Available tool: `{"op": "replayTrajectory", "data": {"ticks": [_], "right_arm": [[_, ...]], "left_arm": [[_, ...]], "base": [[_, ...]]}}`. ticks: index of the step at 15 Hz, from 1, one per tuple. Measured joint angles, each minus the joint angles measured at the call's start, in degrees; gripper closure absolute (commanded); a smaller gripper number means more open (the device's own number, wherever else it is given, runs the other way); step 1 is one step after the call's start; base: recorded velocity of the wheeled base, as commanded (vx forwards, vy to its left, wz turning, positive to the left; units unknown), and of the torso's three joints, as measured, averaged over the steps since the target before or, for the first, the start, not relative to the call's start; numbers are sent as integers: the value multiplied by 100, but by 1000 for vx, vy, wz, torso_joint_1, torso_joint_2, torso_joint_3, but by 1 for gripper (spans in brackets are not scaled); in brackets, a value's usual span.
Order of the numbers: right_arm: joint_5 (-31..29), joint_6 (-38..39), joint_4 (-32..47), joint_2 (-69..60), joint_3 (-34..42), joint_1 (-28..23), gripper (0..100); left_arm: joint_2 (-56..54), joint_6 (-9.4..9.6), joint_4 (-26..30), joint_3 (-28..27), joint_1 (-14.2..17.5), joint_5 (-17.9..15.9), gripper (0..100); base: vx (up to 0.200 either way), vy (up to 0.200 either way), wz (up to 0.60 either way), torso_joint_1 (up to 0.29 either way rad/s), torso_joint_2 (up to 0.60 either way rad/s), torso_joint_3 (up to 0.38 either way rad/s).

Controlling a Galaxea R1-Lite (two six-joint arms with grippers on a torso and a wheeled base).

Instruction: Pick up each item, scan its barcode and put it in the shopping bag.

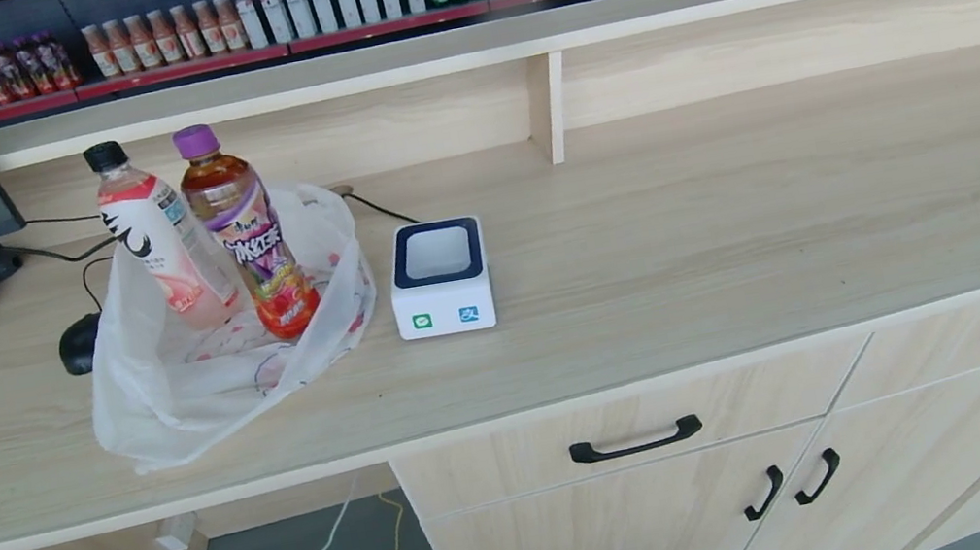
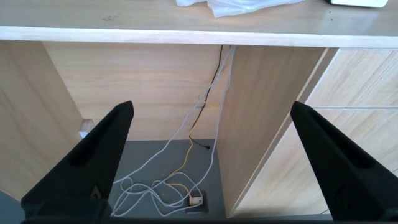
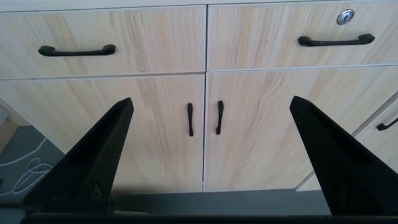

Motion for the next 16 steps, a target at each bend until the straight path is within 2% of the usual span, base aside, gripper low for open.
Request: {"op": "replayTrajectory", "data": {"ticks": [16], "right_arm": [[2, -68, -2, 0, 0, -4, 0]], "left_arm": [[0, 18, 0, 0, -7, 2, 0]], "base": [[0, 0, 0, 0, 0, 0]]}}
